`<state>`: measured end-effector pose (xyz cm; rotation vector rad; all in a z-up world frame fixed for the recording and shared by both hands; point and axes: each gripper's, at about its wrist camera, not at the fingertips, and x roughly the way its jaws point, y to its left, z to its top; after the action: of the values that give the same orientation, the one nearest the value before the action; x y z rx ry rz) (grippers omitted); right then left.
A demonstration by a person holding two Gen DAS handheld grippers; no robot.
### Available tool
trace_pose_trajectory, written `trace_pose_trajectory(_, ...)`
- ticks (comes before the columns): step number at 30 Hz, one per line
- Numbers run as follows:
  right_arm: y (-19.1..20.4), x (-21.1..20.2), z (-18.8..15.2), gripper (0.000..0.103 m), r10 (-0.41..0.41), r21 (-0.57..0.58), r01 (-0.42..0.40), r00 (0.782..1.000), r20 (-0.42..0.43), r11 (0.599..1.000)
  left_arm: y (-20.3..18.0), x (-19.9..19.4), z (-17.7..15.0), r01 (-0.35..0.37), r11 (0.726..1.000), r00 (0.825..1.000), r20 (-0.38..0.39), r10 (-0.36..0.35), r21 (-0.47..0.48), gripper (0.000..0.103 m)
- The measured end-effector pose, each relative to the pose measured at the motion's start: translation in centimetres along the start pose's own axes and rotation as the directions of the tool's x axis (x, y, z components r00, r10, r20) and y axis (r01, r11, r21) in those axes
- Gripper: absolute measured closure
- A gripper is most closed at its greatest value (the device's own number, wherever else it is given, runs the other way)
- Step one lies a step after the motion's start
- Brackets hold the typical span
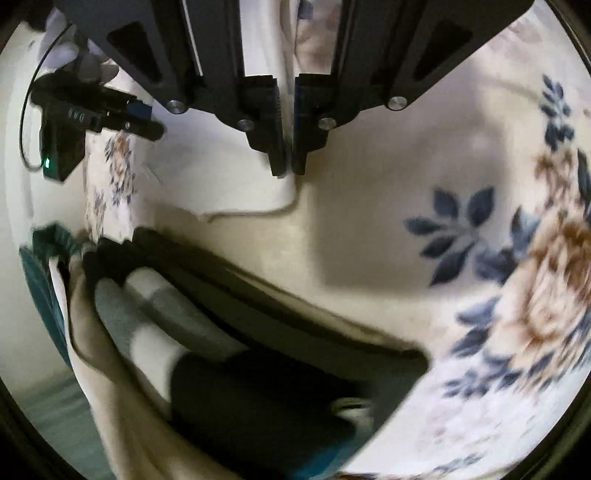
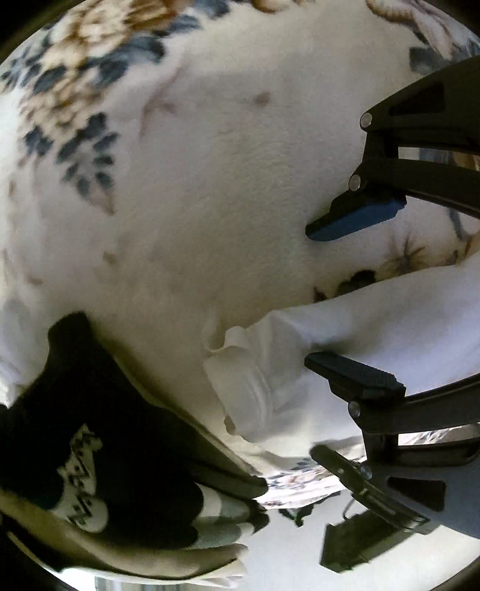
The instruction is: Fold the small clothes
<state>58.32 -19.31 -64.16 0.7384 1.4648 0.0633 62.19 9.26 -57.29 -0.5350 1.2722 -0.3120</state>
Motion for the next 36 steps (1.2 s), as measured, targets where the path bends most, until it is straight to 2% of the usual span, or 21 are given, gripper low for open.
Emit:
trace_pose_trajectory(1, 0.1, -0.5, 0.1, 0.038, -0.003, -0.012, 0.003, 1.000, 0.004, 1.000, 0.4, -0.4, -0.1, 0.012, 1.000, 1.000, 0.002, -0.012, -0.026, 0.092)
trace_pose_trajectory(3, -0.2, -1.6, -0.3, 0.038, 0.009, -0.030, -0.009, 1.000, 0.007, 0.999, 1.2, -1.5, -0.5, 0.054, 0.995, 0.998, 0.026, -0.052, -0.085, 0.060)
trace_pose_trajectory(5, 0.0, -1.8, 0.2, 0.038, 0.032, -0.044, -0.032, 0.999, -0.001, 0.999, 1.8, -1.6, -0.8, 0.118, 0.987, 0.992, 0.050, -0.113, -0.112, 0.041)
trace_pose_trajectory(10, -0.3, 0.3, 2.2, 0.038, 0.105, -0.063, -0.107, 0.994, -0.034, 0.992, 1.3, 2.5, 0.0, 0.202, 0.973, 0.975, -0.072, -0.210, -0.111, 0.041)
trace_pose_trajectory(13, -0.7, 1.5, 3.4, 0.037, 0.178, -0.054, -0.182, 0.981, -0.072, 0.982, -0.3, 3.6, 0.7, 0.185, 0.981, 0.979, -0.079, -0.190, -0.067, 0.041)
trace_pose_trajectory(16, -0.9, 1.6, 4.5, 0.037, 0.238, -0.055, -0.244, 0.967, -0.095, 0.968, -2.1, 4.1, 1.2, 0.178, 0.984, 0.981, -0.082, -0.177, 0.006, 0.043)
trace_pose_trajectory(17, -0.8, 1.4, 4.7, 0.040, 0.251, -0.071, -0.257, 0.964, -0.094, 0.964, -2.5, 4.1, 1.3, 0.181, 0.983, 0.981, -0.075, -0.178, 0.029, 0.058)
trace_pose_trajectory(18, -0.7, 1.1, 4.8, 0.059, 0.251, -0.093, -0.259, 0.964, -0.087, 0.961, -2.8, 4.3, 1.4, 0.186, 0.982, 0.980, -0.086, -0.181, 0.045, 0.088)
trace_pose_trajectory(19, -0.4, 0.9, 4.9, 0.070, 0.244, -0.114, -0.252, 0.967, -0.077, 0.961, -2.9, 4.6, 1.5, 0.187, 0.981, 0.979, -0.095, -0.181, 0.053, 0.091)
trace_pose_trajectory(21, 0.1, 0.2, 4.6, 0.090, 0.245, -0.145, -0.249, 0.968, -0.049, 0.958, -3.6, 4.2, 1.3, 0.163, 0.982, 0.985, -0.077, -0.156, 0.098, 0.093)
trace_pose_trajectory(22, 0.4, 0.0, 4.4, 0.094, 0.245, -0.157, -0.248, 0.969, -0.037, 0.956, -3.7, 3.7, 1.2, 0.152, 0.982, 0.987, -0.064, -0.145, 0.110, 0.094)
trace_pose_trajectory(23, 0.7, -0.2, 4.2, 0.095, 0.246, -0.168, -0.247, 0.969, -0.024, 0.954, -3.7, 3.3, 1.1, 0.151, 0.981, 0.988, -0.056, -0.146, 0.118, 0.097)
trace_pose_trajectory(28, 0.5, -3.0, 3.0, 0.099, 0.301, -0.202, -0.291, 0.953, 0.019, 0.935, -4.3, -0.5, 0.3, 0.181, 0.975, 0.983, 0.016, -0.184, 0.131, 0.098)
trace_pose_trajectory(36, 2.8, -8.2, -3.2, 0.100, 0.392, -0.275, -0.362, 0.918, 0.062, 0.891, -5.9, -7.9, -4.8, 0.212, 0.965, 0.968, 0.100, -0.229, 0.156, 0.098)
